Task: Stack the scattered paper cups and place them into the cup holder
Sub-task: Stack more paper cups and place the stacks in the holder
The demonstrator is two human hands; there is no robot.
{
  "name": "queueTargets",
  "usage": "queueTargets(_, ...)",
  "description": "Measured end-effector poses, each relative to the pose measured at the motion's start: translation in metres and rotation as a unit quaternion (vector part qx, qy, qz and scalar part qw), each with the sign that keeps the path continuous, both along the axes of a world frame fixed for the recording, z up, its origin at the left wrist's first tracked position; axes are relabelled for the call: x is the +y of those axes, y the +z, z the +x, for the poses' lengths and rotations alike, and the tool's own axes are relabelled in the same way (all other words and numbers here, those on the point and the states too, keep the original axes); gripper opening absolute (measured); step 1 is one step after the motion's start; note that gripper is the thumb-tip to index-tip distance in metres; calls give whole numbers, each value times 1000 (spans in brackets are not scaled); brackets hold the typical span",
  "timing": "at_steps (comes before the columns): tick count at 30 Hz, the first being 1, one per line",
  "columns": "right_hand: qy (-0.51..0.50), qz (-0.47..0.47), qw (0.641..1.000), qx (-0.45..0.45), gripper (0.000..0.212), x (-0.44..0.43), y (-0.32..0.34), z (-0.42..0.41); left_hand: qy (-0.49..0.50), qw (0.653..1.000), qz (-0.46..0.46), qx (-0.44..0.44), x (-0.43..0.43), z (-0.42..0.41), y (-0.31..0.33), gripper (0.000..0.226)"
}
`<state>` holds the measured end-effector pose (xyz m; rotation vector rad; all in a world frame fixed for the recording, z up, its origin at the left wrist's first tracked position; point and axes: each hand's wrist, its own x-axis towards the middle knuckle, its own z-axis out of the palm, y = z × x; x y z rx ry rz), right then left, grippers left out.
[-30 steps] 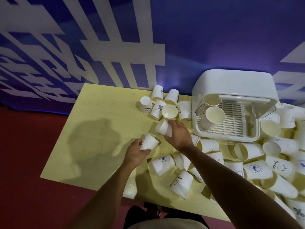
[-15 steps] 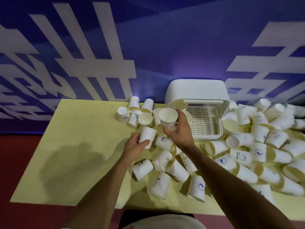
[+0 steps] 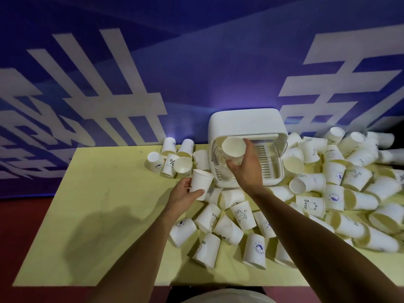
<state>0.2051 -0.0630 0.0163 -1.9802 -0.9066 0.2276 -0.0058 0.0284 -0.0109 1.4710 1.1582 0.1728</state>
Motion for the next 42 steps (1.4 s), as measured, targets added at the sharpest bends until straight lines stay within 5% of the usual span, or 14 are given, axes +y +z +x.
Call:
queueTargets(9,-25,-95,995,-31,88,-8,-18,-7,5,1000,14,7,3,-11,3,79)
queueTargets(14,-12,-61,997,-42,60,-19,-15,-17,1,1000,24,-7,-3,0,5,74)
queueTargets(21,56,-78,993,62,65,-41,-13,-30,-45,998,22,-39,-21,21,16,46)
queueTargets(29,89,-88,978,166,80,-54,-11,-35,-100,993,-2,-57,-34,30,21,46)
queueTargets(42,-22,-72,991,106,91,-74,-10,4,-137,968,160,138,-27,28,-8,52)
